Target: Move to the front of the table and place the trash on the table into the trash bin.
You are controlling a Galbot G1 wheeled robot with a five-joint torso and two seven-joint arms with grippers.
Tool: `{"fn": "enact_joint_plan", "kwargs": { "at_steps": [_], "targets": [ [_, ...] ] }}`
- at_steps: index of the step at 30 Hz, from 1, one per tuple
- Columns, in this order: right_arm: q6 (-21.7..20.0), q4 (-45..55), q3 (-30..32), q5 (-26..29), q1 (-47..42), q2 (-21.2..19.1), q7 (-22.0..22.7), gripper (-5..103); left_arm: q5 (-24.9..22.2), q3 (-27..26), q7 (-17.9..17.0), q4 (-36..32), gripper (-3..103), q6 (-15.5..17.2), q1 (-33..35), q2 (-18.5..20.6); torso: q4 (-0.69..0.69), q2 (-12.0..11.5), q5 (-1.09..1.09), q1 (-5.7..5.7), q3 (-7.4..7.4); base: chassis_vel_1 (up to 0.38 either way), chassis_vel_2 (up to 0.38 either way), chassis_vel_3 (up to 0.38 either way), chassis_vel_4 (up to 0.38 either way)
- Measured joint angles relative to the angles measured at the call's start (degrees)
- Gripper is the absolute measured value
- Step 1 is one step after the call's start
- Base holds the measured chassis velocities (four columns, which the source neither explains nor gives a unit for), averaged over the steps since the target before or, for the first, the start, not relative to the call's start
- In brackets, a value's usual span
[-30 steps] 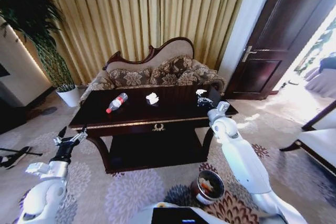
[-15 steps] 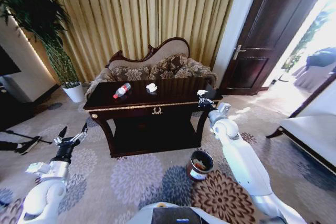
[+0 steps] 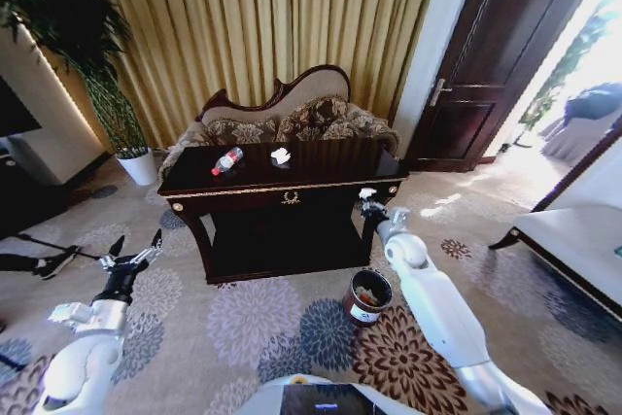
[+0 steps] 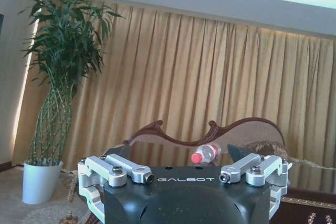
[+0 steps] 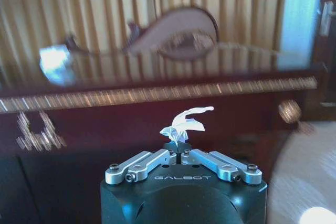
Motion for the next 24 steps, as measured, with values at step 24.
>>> {"fn": "enact_joint_plan", "kwargs": {
  "at_steps": [24],
  "targets": [
    [2.89, -32.15, 1.65, -16.08, 0.91, 4.23, 0.24, 0, -0.26, -0.27, 0.73, 0.28, 100, -1.51, 1.23, -0.28, -0.01, 0.02, -0.02, -0.01, 0.0, 0.0, 0.0, 0.0, 0.0]
  ]
}}
